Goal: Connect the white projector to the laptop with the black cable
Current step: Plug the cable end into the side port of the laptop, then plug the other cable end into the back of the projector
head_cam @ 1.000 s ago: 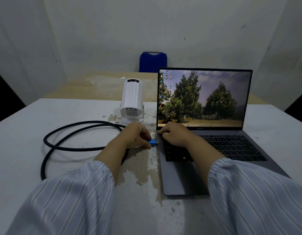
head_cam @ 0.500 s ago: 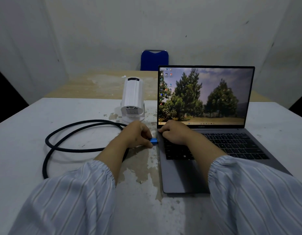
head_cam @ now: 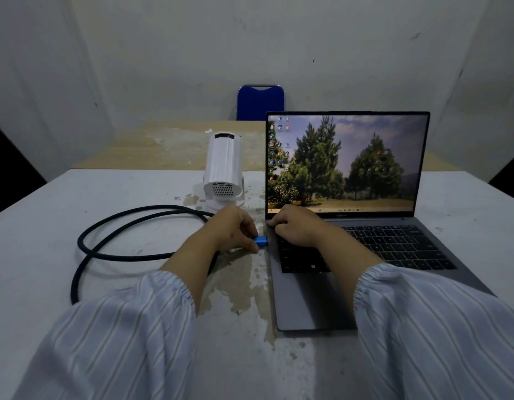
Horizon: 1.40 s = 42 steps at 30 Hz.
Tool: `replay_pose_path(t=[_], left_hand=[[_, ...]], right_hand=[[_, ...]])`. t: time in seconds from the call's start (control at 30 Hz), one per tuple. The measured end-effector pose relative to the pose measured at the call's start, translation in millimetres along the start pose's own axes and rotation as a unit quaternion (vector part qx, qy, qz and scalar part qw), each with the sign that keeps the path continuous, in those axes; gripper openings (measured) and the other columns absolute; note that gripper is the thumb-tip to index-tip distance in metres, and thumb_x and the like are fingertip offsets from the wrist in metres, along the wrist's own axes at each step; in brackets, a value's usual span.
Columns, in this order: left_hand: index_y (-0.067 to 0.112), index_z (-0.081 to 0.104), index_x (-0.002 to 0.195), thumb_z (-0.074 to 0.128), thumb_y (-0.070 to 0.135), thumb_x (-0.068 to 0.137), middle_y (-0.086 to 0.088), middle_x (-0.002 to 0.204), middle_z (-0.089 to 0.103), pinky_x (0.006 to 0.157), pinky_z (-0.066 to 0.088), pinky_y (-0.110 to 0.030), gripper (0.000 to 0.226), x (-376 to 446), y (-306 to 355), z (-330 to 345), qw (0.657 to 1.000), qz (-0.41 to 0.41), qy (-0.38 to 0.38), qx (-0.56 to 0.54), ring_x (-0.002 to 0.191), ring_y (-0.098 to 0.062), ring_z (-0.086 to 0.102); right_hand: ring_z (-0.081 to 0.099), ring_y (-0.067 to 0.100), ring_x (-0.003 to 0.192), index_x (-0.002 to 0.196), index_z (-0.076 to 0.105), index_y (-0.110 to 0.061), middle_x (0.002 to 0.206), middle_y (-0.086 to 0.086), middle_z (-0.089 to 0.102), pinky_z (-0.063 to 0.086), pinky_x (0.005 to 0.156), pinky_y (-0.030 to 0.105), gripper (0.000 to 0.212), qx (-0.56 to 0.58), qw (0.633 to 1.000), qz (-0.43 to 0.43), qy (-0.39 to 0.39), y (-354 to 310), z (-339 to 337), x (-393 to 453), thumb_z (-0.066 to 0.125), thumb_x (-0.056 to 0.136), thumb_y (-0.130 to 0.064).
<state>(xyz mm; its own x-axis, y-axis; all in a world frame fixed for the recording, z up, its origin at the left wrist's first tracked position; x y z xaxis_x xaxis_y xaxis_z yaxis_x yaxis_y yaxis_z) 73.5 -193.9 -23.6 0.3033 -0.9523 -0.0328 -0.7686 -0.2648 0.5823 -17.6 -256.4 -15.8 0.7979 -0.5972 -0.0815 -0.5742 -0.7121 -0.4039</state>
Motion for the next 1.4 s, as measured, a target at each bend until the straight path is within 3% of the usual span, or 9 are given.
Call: replay_pose_path(t=[0.17,0.37,0.47,0.57,0.73,1.0,1.13,1.3,1.4], left_hand=[[0.01,0.073,0.097,0.083,0.025,0.065,0.002,0.079,0.065,0.066,0.048,-0.022,0.037,-5.4,-8.5,-1.2,1.0,0.003,0.007,-0.014,0.065,-0.006,0.056],[0.009,0.072,0.091,0.07,0.032,0.079,-0.004,0.087,0.069,0.071,0.049,-0.032,0.026,-7.8,-23.0,-38.2,0.992,-0.005,0.126,-0.023,0.081,-0.02,0.062],[0.011,0.07,0.102,0.064,0.03,0.085,-0.002,0.096,0.061,0.075,0.043,-0.029,0.026,-8.0,-36.9,-58.9,0.981,-0.025,0.19,-0.009,0.091,-0.02,0.057],[0.01,0.064,0.112,0.062,0.026,0.086,-0.013,0.119,0.056,0.094,0.047,-0.038,0.031,-4.9,-52.7,-74.7,0.97,-0.052,0.235,-0.013,0.109,-0.029,0.054],[0.009,0.054,0.125,0.063,0.023,0.085,-0.018,0.132,0.046,0.104,0.039,-0.039,0.043,4.3,-62.3,-88.2,0.958,-0.072,0.273,-0.049,0.121,-0.031,0.046],[0.012,0.016,0.147,0.05,0.027,0.093,-0.013,0.154,0.027,0.11,0.032,-0.039,0.066,25.4,-66.6,-85.8,0.948,-0.086,0.249,-0.177,0.138,-0.029,0.031],[0.019,0.005,0.149,0.041,0.024,0.097,-0.014,0.154,0.028,0.107,0.036,-0.041,0.064,31.2,-72.2,-76.8,0.94,-0.101,0.2,-0.257,0.137,-0.03,0.035],[0.012,0.031,0.141,0.04,0.015,0.096,-0.014,0.141,0.046,0.085,0.041,-0.031,0.046,32.6,-64.9,-73.9,0.946,-0.092,0.193,-0.242,0.113,-0.024,0.05],[0.009,0.042,0.133,0.04,0.009,0.094,-0.016,0.132,0.054,0.082,0.044,-0.033,0.039,27.9,-64.2,-74.8,0.948,-0.089,0.194,-0.236,0.11,-0.027,0.054]], right_hand=[[0.056,0.027,0.112,0.119,0.065,-0.011,0.128,0.009,0.059,0.048,0.093,0.037,0.034,-0.031,1.0,0.0,-0.001,-6.4,-1.4,1.7,0.047,0.092,-0.019],[0.059,0.029,0.097,0.102,0.066,-0.012,0.109,0.008,0.064,0.046,0.074,0.035,0.028,-0.13,0.99,0.011,0.055,-26.2,-8.5,14.7,0.05,0.087,-0.03],[0.059,0.028,0.101,0.108,0.064,-0.011,0.114,0.009,0.064,0.051,0.082,0.038,0.03,-0.067,0.995,0.002,0.077,-35.3,-9.9,25.1,0.051,0.088,-0.028],[0.055,0.027,0.114,0.126,0.055,-0.01,0.129,0.012,0.058,0.047,0.094,0.037,0.039,0.008,0.997,-0.011,0.081,-44.0,-11.2,35.0,0.051,0.09,-0.024],[0.056,0.03,0.112,0.128,0.049,-0.004,0.128,0.017,0.057,0.047,0.087,0.033,0.039,0.099,0.985,0.002,0.141,-50.2,-22.5,47.9,0.05,0.092,-0.018],[0.051,0.032,0.112,0.135,0.033,-0.012,0.134,0.014,0.043,0.052,0.084,0.042,0.057,0.216,0.969,0.011,0.12,-64.5,-6.1,78.0,0.054,0.082,-0.021],[0.053,0.03,0.109,0.131,0.034,-0.013,0.128,0.013,0.049,0.046,0.069,0.031,0.052,0.264,0.96,0.016,0.095,-63.0,3.8,84.4,0.055,0.084,-0.015],[0.056,0.028,0.106,0.126,0.044,-0.012,0.125,0.012,0.057,0.049,0.076,0.034,0.044,0.285,0.952,0.01,0.114,-62.2,-0.1,81.3,0.053,0.083,-0.012],[0.057,0.03,0.106,0.122,0.047,-0.01,0.121,0.014,0.059,0.054,0.085,0.042,0.04,0.282,0.954,0.017,0.103,-64.6,-0.5,76.2,0.053,0.082,-0.014]])
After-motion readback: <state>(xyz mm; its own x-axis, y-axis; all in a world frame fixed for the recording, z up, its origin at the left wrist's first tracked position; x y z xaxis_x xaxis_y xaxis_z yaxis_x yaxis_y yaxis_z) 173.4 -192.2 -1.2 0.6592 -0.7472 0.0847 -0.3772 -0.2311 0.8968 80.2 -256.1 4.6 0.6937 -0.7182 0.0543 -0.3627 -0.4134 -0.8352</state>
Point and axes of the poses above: each hand's wrist, its own x-axis towards the middle knuckle, its own z-axis out of the palm, y = z × x, the point moved 9 cm from there along x, towards the middle knuckle
